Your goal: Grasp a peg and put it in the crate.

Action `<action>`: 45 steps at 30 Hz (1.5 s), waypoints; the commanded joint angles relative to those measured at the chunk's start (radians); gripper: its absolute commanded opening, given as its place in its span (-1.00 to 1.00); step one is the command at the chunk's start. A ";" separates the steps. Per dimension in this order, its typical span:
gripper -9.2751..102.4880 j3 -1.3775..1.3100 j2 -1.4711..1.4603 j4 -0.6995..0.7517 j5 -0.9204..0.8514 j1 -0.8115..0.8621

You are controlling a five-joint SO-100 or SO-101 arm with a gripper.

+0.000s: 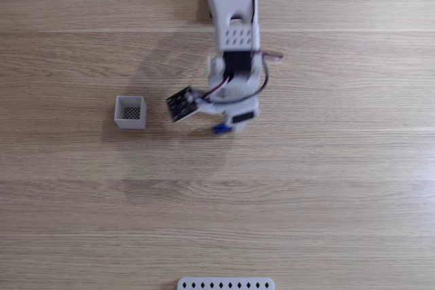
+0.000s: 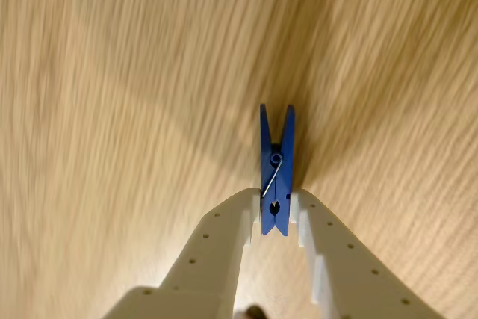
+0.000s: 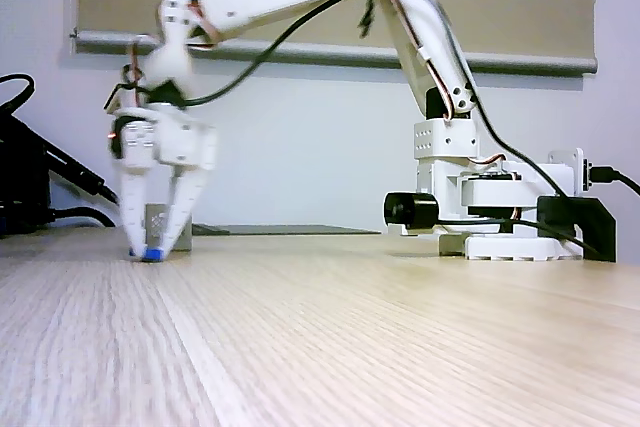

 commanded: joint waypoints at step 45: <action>-0.84 0.905 0.308 -1.479 -1.226 0.598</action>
